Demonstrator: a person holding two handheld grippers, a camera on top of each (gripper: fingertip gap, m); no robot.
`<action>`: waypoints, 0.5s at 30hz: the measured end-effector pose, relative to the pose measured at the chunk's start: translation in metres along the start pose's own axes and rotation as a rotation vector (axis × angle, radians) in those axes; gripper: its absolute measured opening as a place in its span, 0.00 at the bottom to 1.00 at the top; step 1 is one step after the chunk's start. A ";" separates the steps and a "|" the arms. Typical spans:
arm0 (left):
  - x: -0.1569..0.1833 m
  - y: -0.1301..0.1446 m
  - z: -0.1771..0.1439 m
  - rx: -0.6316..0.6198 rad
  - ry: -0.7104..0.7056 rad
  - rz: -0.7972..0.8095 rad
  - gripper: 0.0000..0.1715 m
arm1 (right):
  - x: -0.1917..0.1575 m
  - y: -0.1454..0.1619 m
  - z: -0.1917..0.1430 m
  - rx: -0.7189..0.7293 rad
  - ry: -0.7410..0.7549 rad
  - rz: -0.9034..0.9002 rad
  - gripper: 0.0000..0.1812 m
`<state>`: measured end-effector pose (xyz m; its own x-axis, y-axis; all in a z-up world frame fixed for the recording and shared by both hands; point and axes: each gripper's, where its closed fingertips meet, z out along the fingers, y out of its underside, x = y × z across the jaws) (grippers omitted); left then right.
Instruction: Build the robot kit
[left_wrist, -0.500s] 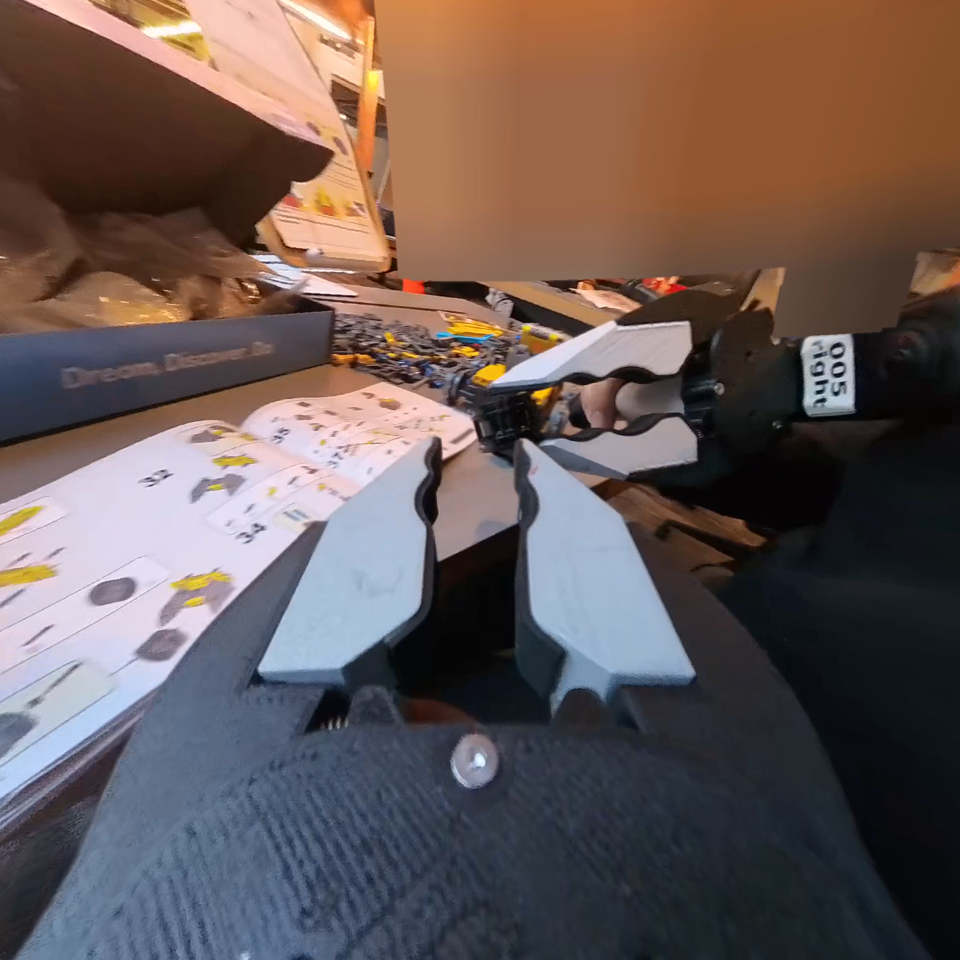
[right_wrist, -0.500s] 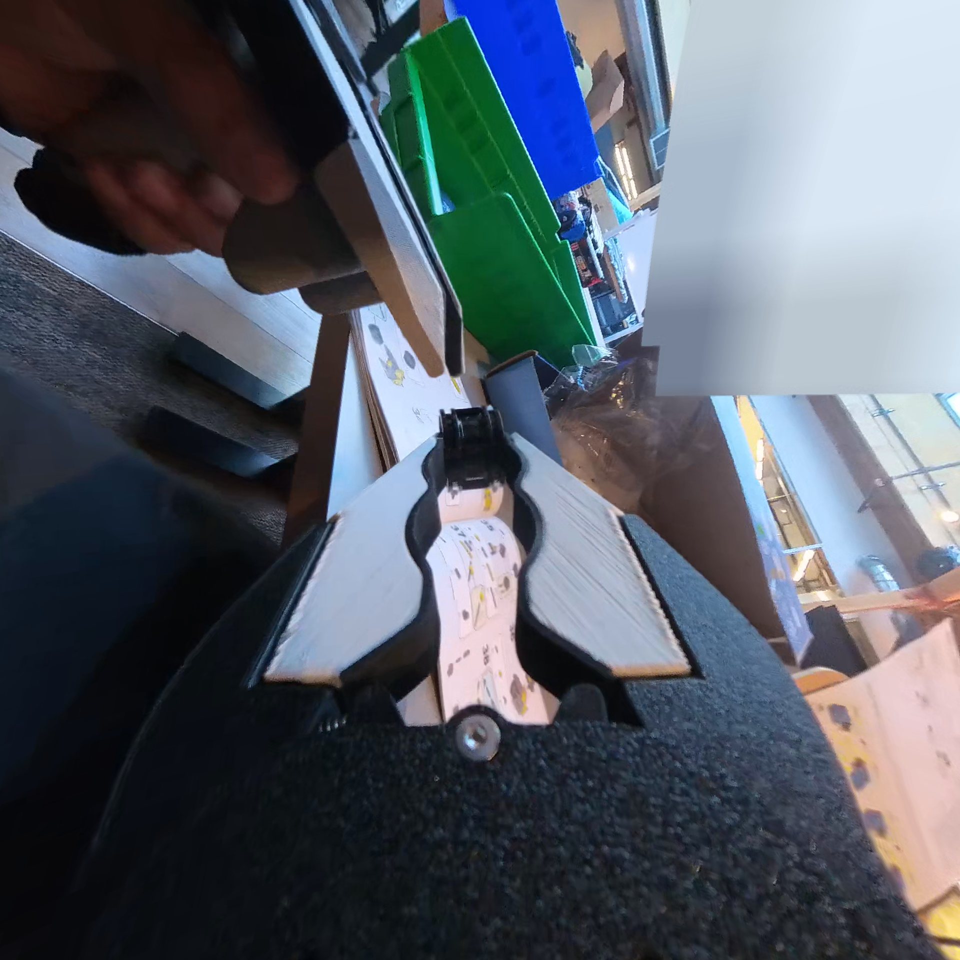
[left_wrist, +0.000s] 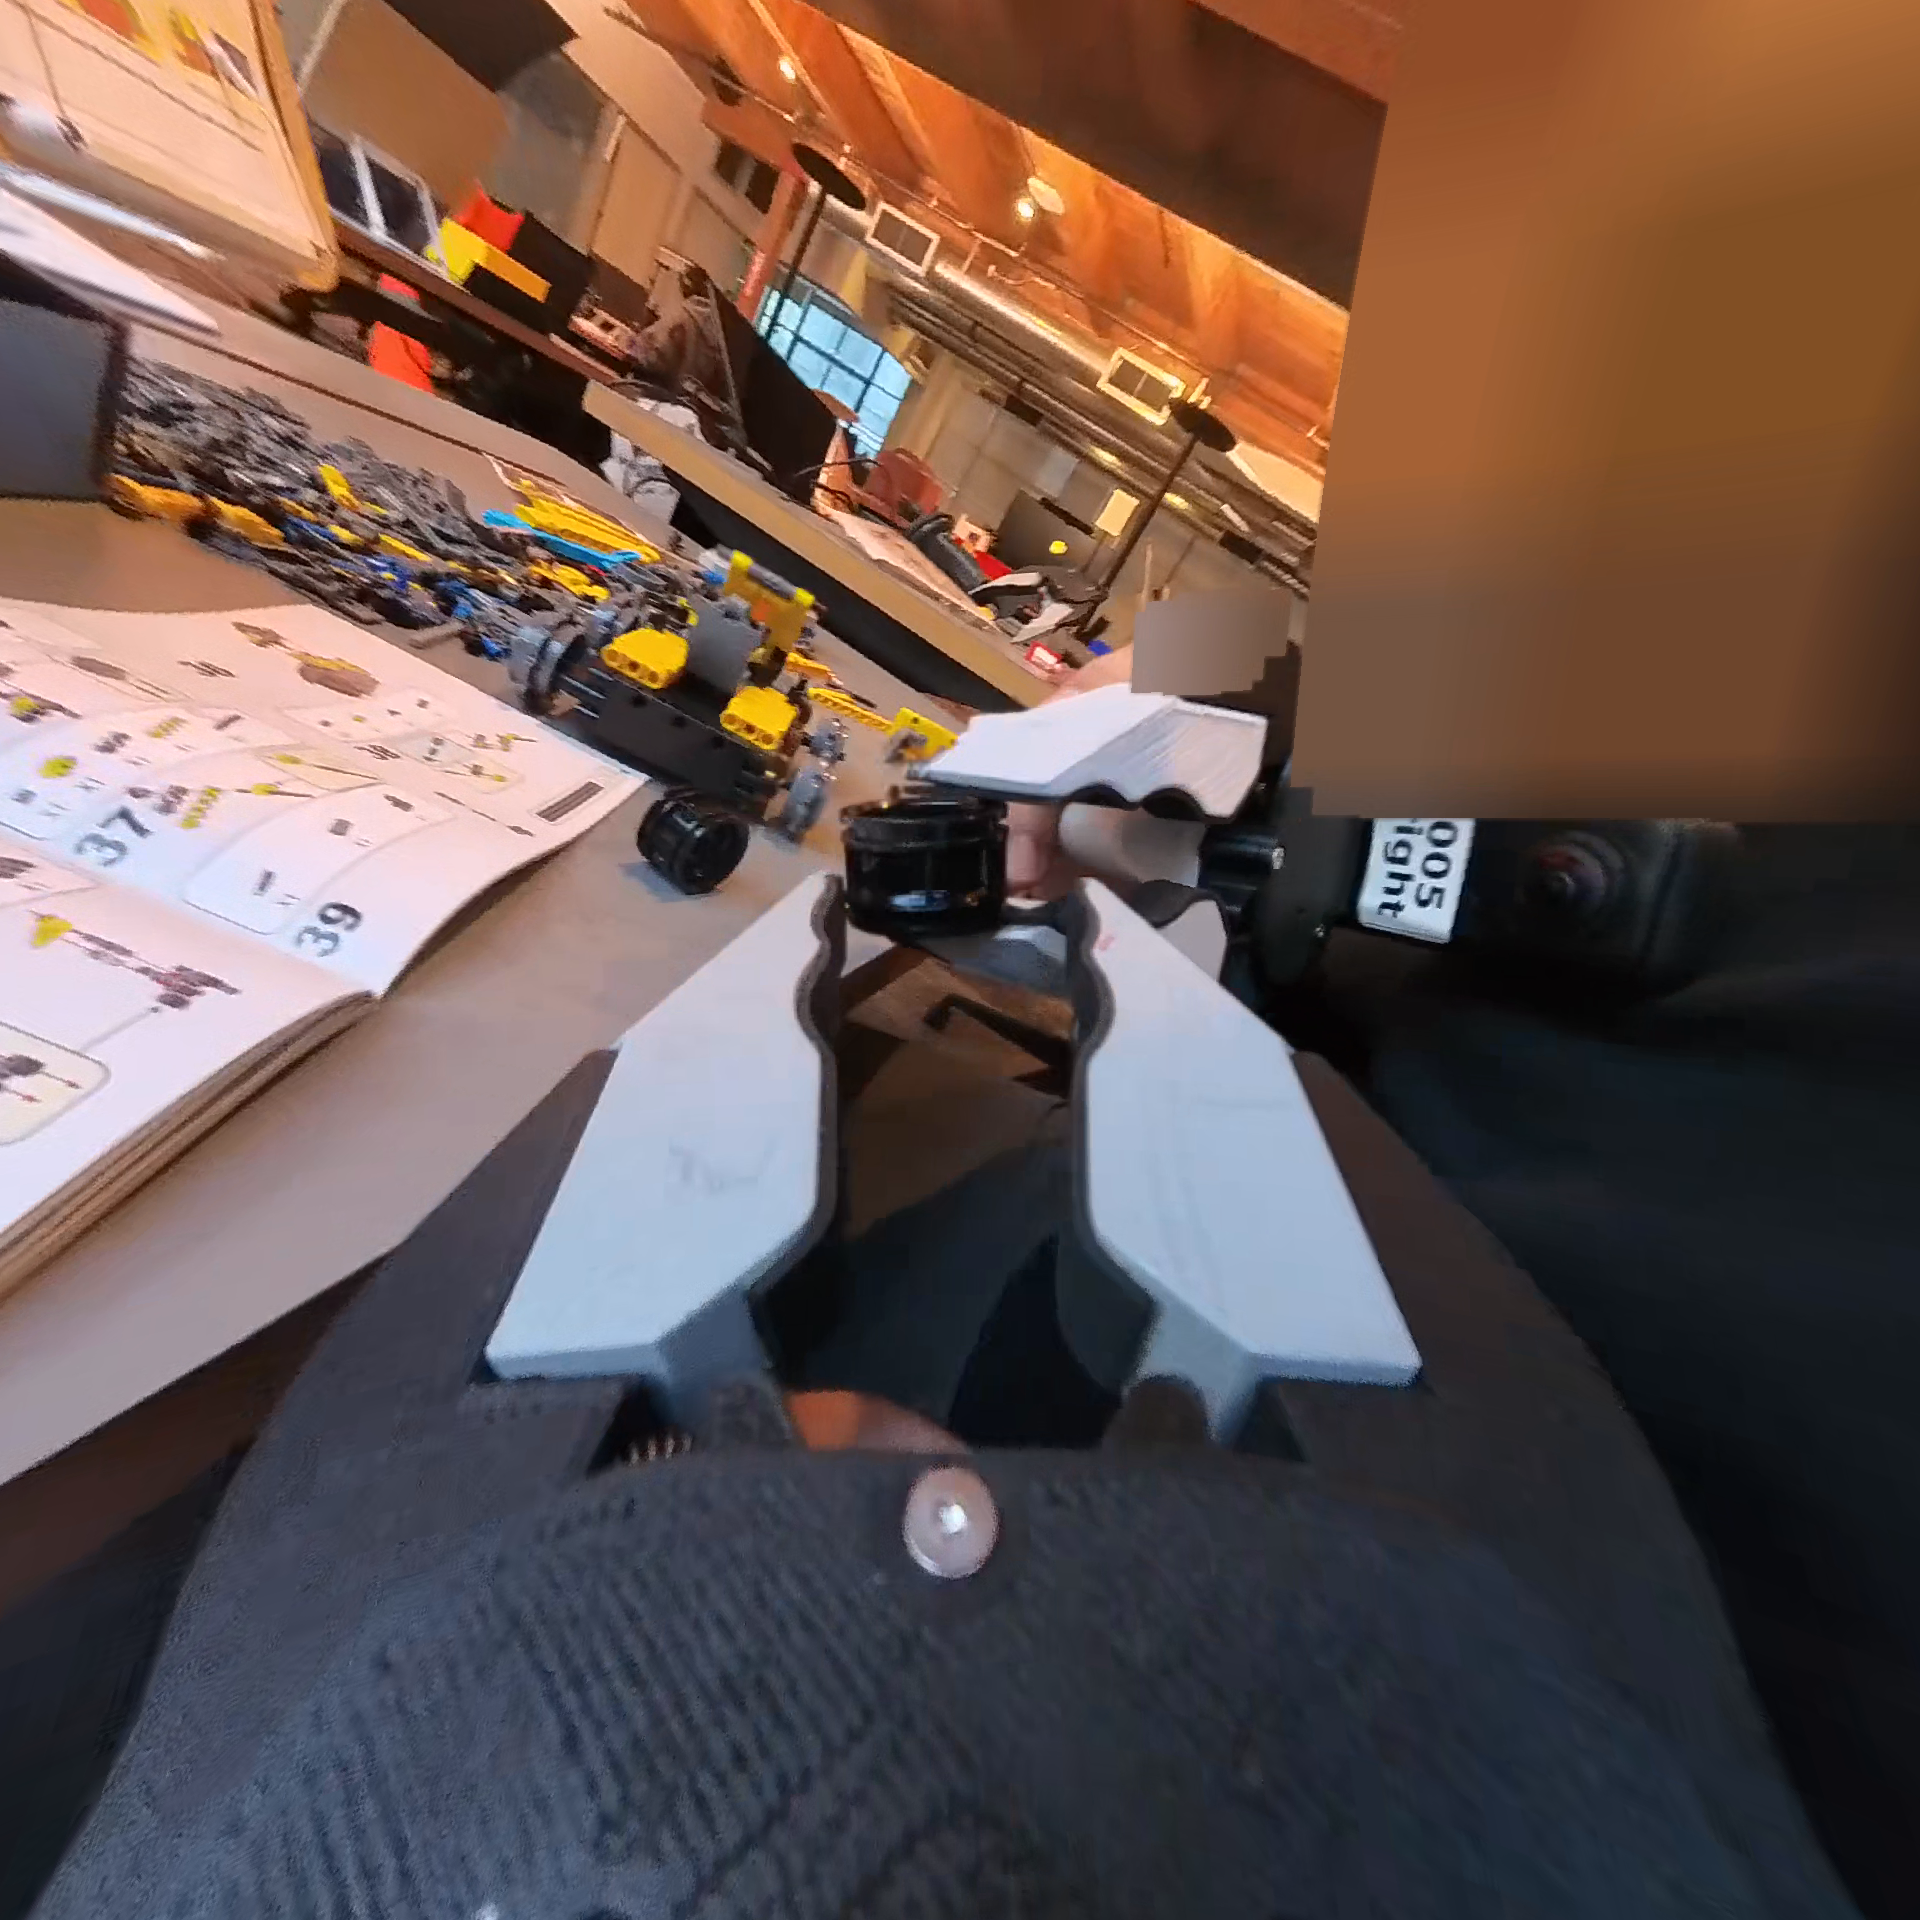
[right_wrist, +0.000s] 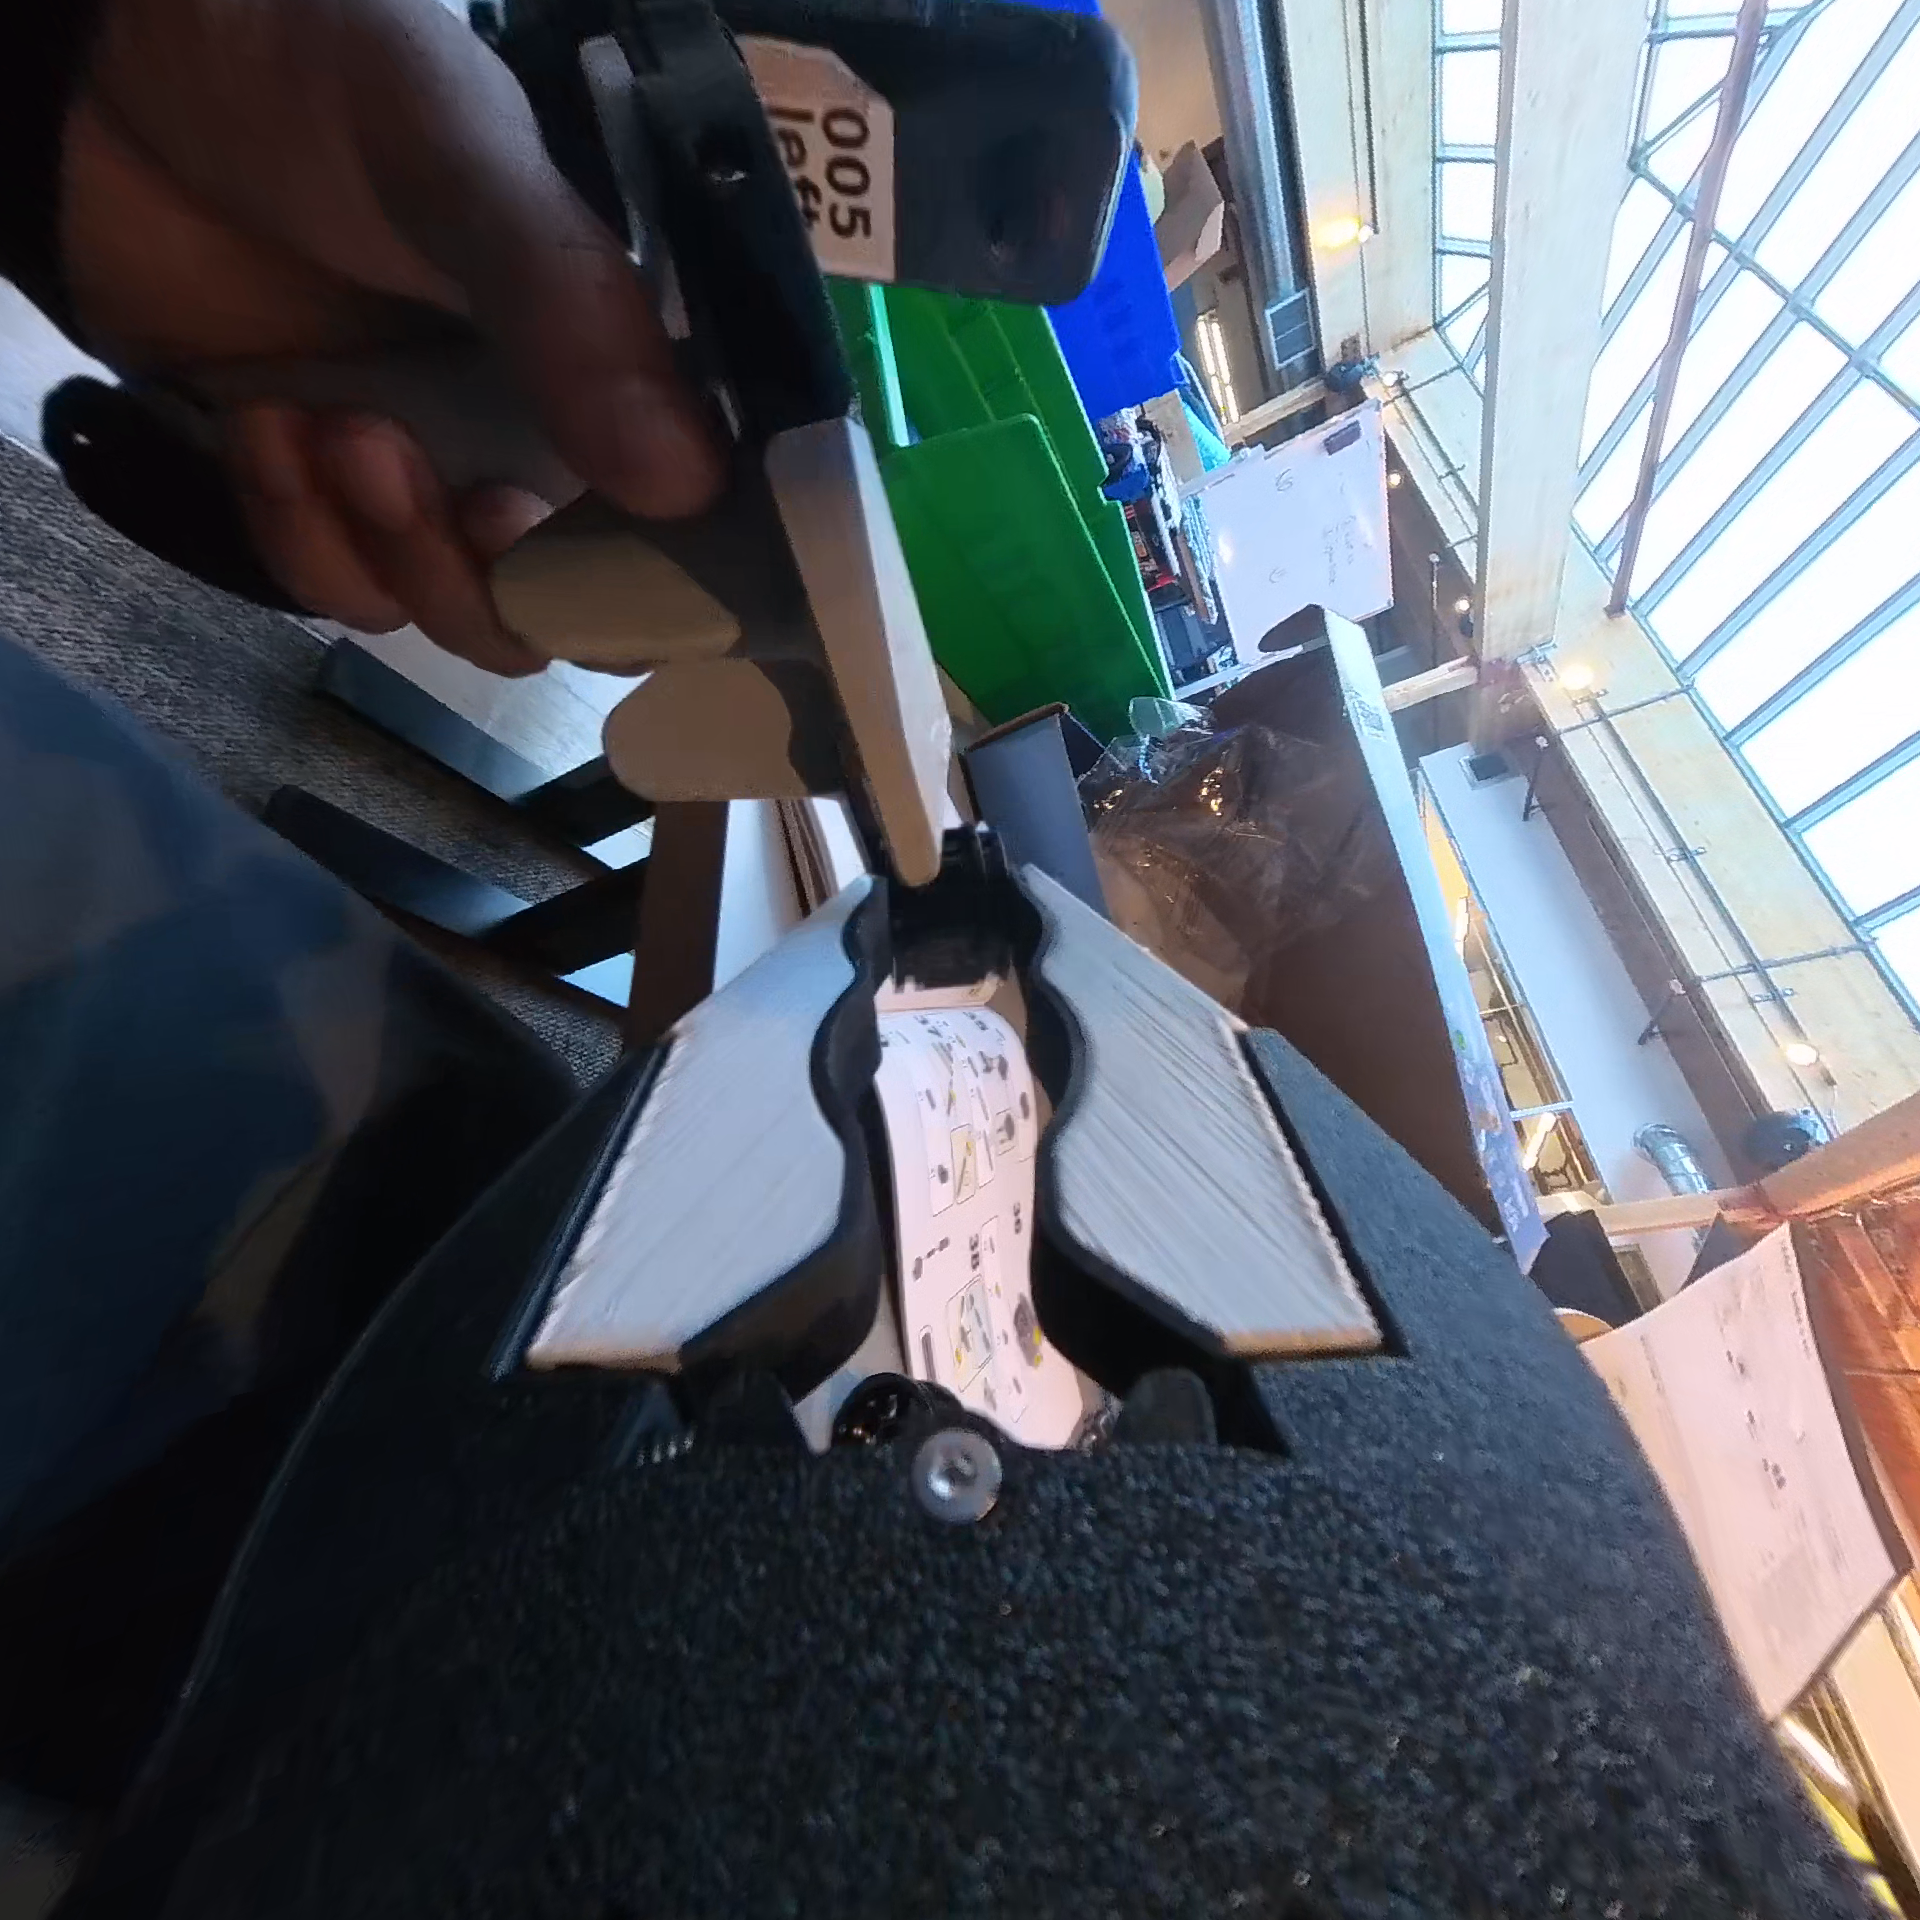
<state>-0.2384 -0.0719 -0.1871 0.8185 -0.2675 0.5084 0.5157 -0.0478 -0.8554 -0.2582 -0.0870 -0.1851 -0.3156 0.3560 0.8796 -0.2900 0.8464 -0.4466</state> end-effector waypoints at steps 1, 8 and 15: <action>0.001 0.001 0.001 -0.002 0.019 -0.030 0.25 | -0.002 0.000 0.000 -0.001 -0.010 -0.002 0.12; -0.010 0.006 0.004 -0.022 0.004 -0.104 0.18 | -0.013 0.003 0.000 0.010 -0.069 0.018 0.12; -0.020 0.008 0.000 -0.054 -0.132 0.068 0.18 | -0.019 0.011 0.000 -0.013 -0.083 0.085 0.14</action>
<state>-0.2509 -0.0665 -0.2042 0.8790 -0.1434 0.4547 0.4465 -0.0864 -0.8906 -0.2550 -0.0846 -0.2064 -0.4125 0.3927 0.8220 -0.2478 0.8199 -0.5161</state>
